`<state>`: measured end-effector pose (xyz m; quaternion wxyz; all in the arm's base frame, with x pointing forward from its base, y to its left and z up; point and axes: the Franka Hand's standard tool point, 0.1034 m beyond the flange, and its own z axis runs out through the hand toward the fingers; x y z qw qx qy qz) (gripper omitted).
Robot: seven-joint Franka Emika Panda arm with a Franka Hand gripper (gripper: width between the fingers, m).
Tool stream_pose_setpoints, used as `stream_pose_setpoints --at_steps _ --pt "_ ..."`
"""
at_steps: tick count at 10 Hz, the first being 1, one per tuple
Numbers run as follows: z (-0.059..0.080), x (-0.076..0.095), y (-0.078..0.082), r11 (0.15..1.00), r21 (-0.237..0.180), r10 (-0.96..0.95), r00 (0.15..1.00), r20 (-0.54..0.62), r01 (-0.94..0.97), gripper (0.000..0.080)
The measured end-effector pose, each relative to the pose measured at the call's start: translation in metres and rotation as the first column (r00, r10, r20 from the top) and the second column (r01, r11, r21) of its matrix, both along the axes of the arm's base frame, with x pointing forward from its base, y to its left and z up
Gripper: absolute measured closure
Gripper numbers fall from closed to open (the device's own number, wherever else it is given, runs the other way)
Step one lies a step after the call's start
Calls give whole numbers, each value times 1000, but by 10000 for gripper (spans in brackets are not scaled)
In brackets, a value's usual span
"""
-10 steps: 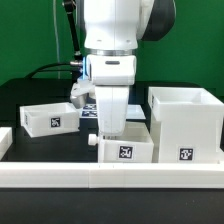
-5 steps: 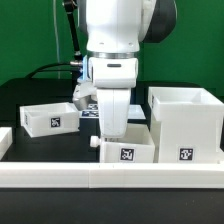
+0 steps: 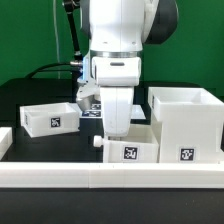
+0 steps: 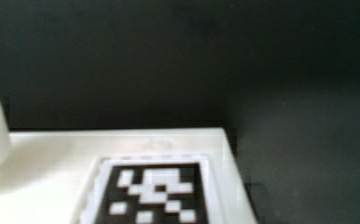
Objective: Assemble drawer
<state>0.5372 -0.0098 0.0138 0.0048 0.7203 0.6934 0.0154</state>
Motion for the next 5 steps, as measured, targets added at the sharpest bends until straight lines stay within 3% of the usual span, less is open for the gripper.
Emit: stream_pose_setpoints --at_steps 5 --pt "-4 -3 2 1000 1 -1 1000 -9 1 757"
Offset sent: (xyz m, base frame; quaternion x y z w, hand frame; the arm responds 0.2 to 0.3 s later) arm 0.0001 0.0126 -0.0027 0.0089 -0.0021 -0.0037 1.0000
